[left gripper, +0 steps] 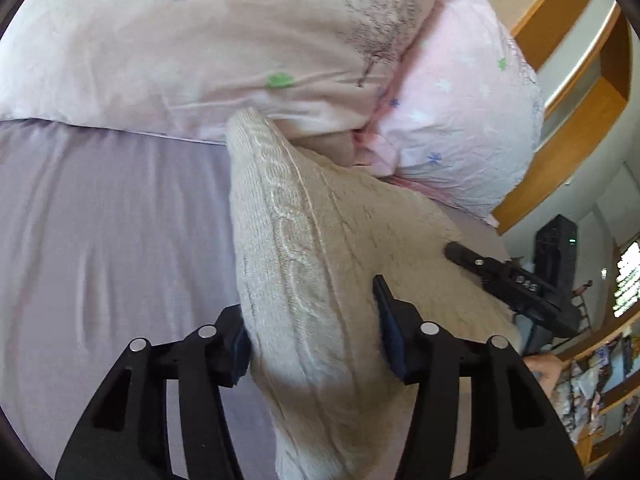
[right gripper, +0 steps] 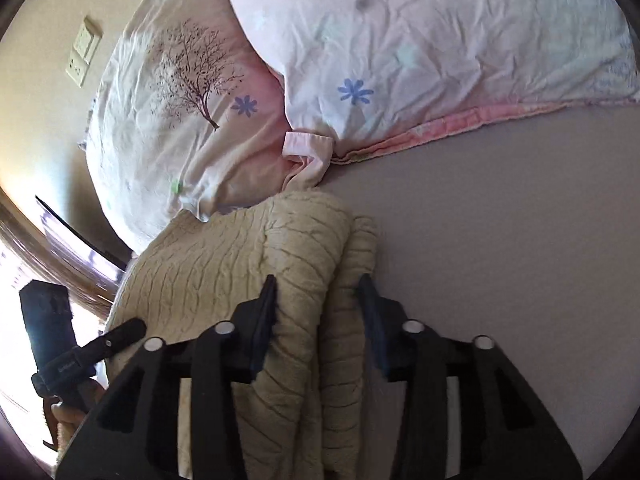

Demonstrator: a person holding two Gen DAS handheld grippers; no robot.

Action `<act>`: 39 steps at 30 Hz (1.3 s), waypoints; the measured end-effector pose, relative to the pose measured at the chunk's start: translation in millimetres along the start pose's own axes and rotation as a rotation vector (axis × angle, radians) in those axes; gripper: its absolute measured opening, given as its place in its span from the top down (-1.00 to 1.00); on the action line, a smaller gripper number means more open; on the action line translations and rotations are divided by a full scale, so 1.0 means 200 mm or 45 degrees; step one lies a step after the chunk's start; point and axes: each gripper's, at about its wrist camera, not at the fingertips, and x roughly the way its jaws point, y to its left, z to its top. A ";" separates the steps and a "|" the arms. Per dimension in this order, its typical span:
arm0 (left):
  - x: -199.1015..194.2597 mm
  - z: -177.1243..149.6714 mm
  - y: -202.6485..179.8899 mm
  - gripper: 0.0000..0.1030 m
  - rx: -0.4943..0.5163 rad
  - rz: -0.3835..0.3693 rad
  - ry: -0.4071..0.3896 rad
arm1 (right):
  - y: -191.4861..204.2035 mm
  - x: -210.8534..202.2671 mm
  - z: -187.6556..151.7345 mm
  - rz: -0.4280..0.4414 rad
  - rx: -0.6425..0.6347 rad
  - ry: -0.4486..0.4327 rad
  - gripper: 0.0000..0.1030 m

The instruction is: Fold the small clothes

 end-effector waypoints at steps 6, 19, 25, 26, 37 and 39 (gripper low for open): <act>-0.36 -0.15 0.03 -0.65 0.069 0.105 -0.206 | 0.05 -0.30 -0.20 0.256 0.045 -0.018 -0.27; -0.31 -0.54 -0.17 -0.97 0.129 0.136 0.037 | 0.15 -0.37 -0.45 -0.116 -0.074 -0.085 -0.23; -0.21 -0.53 -0.21 -0.97 0.137 0.267 0.064 | 0.27 -0.42 -0.63 -0.297 -0.237 -0.056 -0.96; -0.19 -0.53 -0.22 -0.97 0.145 0.295 0.074 | 0.29 -0.39 -0.65 -0.333 -0.270 -0.028 -0.96; -0.09 -0.54 -0.28 -0.97 0.287 0.556 0.080 | 0.38 -0.13 -0.70 -0.546 -0.384 0.149 -0.97; -0.10 -0.55 -0.26 -0.97 0.283 0.562 0.039 | 0.37 -0.14 -0.71 -0.541 -0.383 0.144 -0.97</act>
